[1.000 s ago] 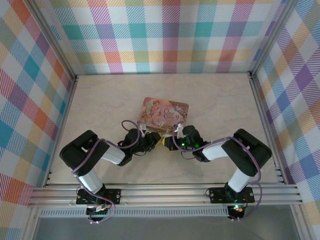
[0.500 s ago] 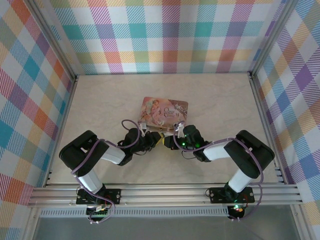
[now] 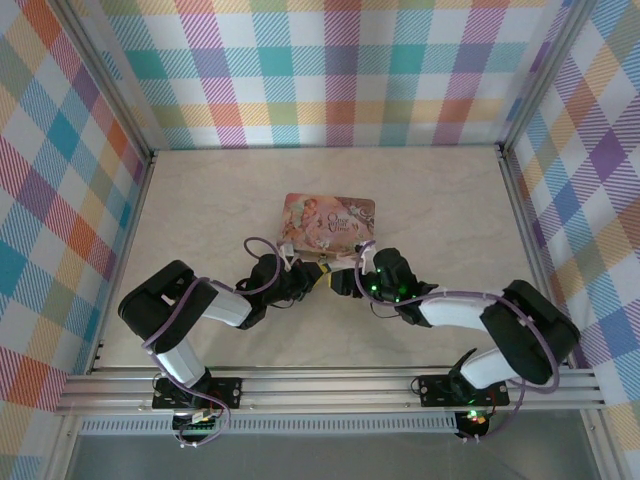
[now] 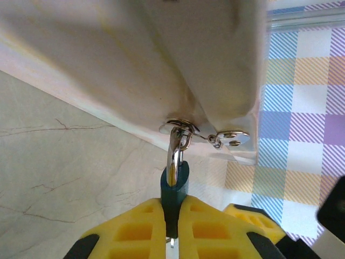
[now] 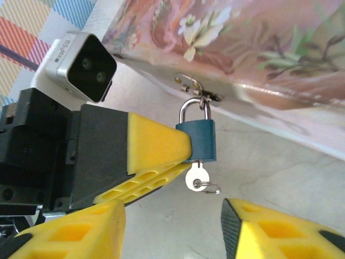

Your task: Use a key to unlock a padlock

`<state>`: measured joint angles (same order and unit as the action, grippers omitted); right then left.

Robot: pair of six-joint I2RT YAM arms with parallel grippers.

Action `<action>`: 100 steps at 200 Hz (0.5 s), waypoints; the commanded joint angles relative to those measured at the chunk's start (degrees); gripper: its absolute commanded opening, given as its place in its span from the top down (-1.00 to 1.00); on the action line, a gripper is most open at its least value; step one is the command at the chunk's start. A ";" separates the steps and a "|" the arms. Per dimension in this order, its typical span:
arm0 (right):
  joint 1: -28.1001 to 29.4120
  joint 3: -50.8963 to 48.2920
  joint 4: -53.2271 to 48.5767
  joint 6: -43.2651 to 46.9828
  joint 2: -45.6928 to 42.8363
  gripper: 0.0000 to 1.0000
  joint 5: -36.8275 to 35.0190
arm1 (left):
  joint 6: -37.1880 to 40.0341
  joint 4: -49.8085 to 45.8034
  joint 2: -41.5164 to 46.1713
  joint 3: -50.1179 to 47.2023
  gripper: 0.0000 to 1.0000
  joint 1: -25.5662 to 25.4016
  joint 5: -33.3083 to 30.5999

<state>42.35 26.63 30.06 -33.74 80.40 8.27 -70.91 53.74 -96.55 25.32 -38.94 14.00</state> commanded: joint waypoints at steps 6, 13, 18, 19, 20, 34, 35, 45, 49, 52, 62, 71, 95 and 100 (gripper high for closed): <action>-0.31 0.24 -8.32 9.39 -5.83 -0.21 -6.03 | 0.60 -1.78 1.45 1.39 0.92 -0.35 -1.56; -0.30 0.18 -9.44 11.37 -7.26 -0.32 -7.14 | 0.60 -2.03 1.46 1.47 0.92 -0.35 -1.57; -0.25 0.18 -10.12 12.91 -8.37 -0.39 -8.00 | 0.60 -2.10 1.46 1.53 0.92 -0.35 -1.52; -0.25 0.22 -10.20 13.22 -8.57 -0.41 -8.14 | 0.60 -2.12 1.46 1.51 0.92 -0.35 -1.52; -0.25 0.15 -10.29 13.59 -8.76 -0.42 -8.29 | 0.60 -2.13 1.46 1.50 0.92 -0.35 -1.52; -0.39 0.12 -11.65 17.70 -11.55 -0.62 -10.91 | 0.53 -2.23 1.53 1.57 0.92 -0.34 -1.52; -0.36 0.10 -11.72 17.94 -11.74 -0.63 -11.04 | 0.52 -2.23 1.54 1.57 0.92 -0.35 -1.52; -0.34 0.08 -12.14 21.71 -13.52 -0.75 -12.05 | 0.55 -2.32 1.49 1.56 0.92 -0.34 -1.52; -0.29 -0.01 -11.99 23.43 -14.27 -0.80 -12.27 | 0.56 -2.39 1.55 1.54 0.92 -0.35 -1.56; -0.33 -0.08 -11.97 24.56 -14.71 -0.85 -12.36 | 0.52 -2.40 1.59 1.53 0.92 -0.34 -1.59; -0.35 -0.37 -11.48 28.29 -16.08 -0.99 -12.83 | 0.56 -2.41 1.58 1.49 0.92 -0.43 -1.61; -0.35 -0.71 -11.03 31.58 -17.10 -0.99 -12.93 | 0.40 -2.49 1.49 1.49 0.92 -0.44 -1.69; -0.34 -1.19 -10.60 38.90 -18.86 -0.99 -13.09 | 0.25 -2.50 1.54 1.51 0.92 -0.39 -1.85; -0.32 -1.32 -10.50 41.48 -19.14 -0.99 -13.89 | 0.25 -2.57 1.54 1.52 0.92 -0.42 -1.87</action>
<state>42.33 26.55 19.62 -4.97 62.92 -3.14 -70.94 52.42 -96.25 25.82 -39.00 14.00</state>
